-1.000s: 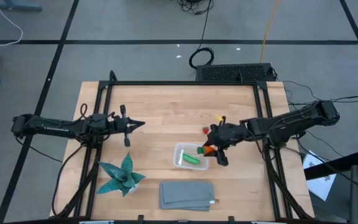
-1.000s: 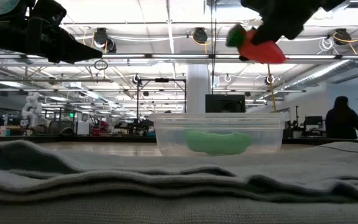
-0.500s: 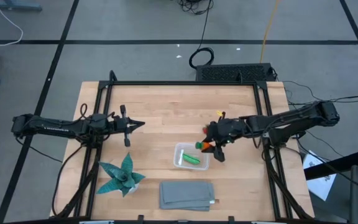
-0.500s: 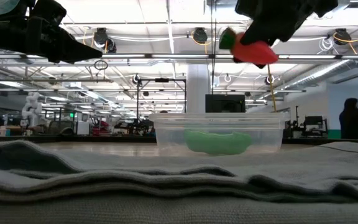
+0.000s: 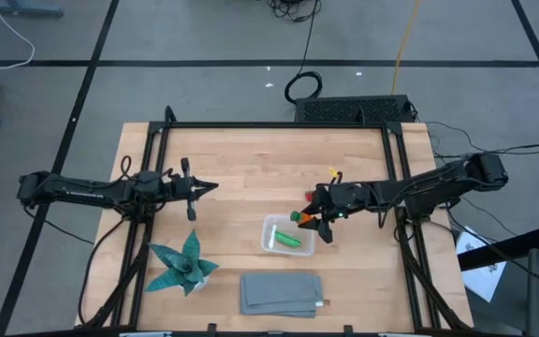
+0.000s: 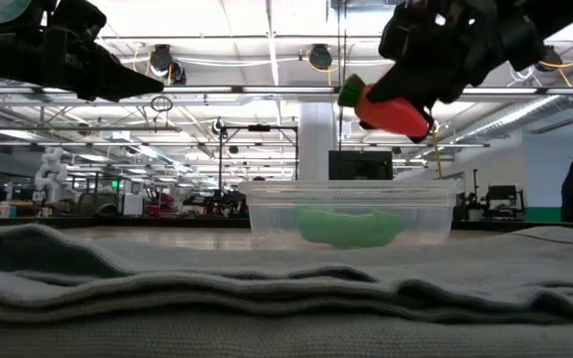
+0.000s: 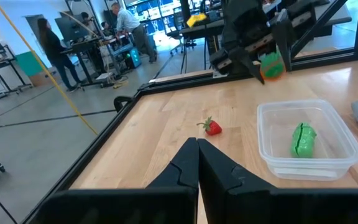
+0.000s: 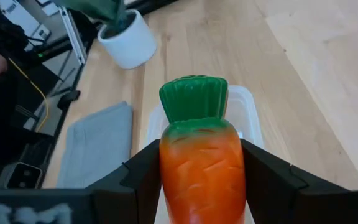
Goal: Pick and placing Produce into tupperware
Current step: Put the orange carrot into the transparent bin
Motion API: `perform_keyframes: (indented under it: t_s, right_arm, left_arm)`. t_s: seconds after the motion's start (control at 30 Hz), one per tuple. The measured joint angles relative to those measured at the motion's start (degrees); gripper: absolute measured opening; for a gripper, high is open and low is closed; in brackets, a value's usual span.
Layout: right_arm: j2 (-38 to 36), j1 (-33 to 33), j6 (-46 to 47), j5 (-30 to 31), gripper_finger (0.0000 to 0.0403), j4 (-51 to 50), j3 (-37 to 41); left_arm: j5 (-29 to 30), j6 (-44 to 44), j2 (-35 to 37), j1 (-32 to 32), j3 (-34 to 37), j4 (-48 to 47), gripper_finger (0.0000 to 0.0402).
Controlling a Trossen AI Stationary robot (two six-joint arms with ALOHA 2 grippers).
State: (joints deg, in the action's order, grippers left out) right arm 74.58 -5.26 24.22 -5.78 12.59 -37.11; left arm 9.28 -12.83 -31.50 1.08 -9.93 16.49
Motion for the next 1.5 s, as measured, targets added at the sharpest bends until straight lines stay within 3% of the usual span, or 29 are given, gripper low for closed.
perform_keyframes:
  t_s: [0.6, 1.03, 1.5]
  right_arm:
    - [12.53, -1.52, -0.22, -0.25, 0.0178, 10.70, -0.03]
    - [19.40, -2.36, -1.33, 0.04, 0.0178, 12.06, -2.80]
    - [21.54, -2.38, -7.56, -0.20, 0.0178, 11.99, -2.92]
  left_arm:
    - [0.22, -0.23, -0.01, 0.02, 0.00, -0.41, 0.0001]
    - [0.20, -0.19, 0.01, 0.02, 0.00, -0.49, 0.0001]
    - [0.16, -0.21, 0.00, 0.02, 0.00, -0.46, 0.0001]
